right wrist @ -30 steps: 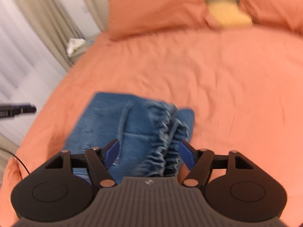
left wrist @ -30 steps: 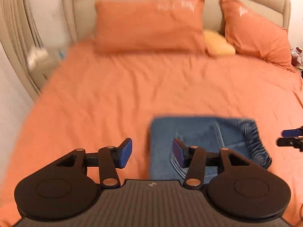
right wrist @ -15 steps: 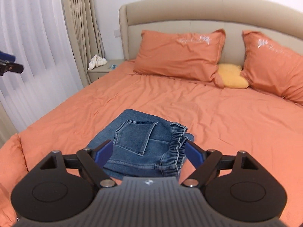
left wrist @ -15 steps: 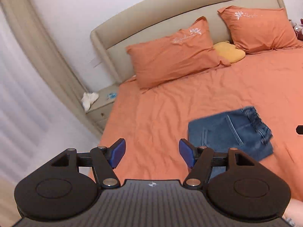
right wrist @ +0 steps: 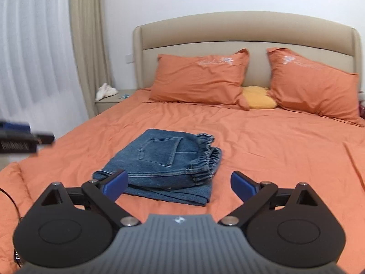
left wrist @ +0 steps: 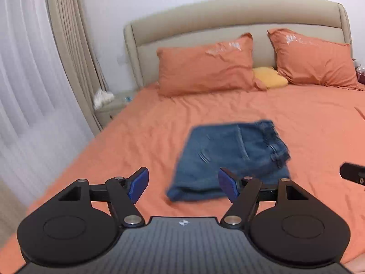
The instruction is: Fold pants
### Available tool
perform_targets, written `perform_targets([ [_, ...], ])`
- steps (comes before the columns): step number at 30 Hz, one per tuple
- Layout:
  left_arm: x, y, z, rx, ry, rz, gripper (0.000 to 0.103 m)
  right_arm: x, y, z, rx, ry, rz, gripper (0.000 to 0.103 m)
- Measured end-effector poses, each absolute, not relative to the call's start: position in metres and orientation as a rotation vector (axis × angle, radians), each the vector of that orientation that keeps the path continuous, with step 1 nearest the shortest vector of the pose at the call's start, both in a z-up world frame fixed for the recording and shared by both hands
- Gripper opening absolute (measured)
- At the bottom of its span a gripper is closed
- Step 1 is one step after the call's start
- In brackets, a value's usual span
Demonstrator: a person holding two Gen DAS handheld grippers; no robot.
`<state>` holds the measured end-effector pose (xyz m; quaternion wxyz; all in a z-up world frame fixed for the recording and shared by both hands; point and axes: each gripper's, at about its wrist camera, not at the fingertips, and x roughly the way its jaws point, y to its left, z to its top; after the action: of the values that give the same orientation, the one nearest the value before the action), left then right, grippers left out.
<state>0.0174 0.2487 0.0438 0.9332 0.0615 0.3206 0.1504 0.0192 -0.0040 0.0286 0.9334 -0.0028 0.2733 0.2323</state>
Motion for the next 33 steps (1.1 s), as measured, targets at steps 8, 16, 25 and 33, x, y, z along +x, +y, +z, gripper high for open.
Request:
perform_targets([
  [8, 0.018, 0.231, -0.001, 0.044, 0.715, 0.269, 0.082, 0.012, -0.005, -0.004, -0.03, 0.595, 0.399, 0.093],
  [16, 0.023, 0.212, -0.023, 0.039, 0.773, 0.221, 0.082, 0.014, -0.005, -0.018, -0.032, 0.634, 0.384, 0.097],
  [25, 0.027, 0.213, -0.024, 0.037, 0.786, 0.223, 0.082, 0.016, -0.001, -0.019, -0.042, 0.643, 0.398, 0.097],
  [33, 0.027, 0.214, -0.024, 0.031, 0.794, 0.23, 0.082, 0.017, -0.001, -0.018, -0.044, 0.643, 0.402, 0.098],
])
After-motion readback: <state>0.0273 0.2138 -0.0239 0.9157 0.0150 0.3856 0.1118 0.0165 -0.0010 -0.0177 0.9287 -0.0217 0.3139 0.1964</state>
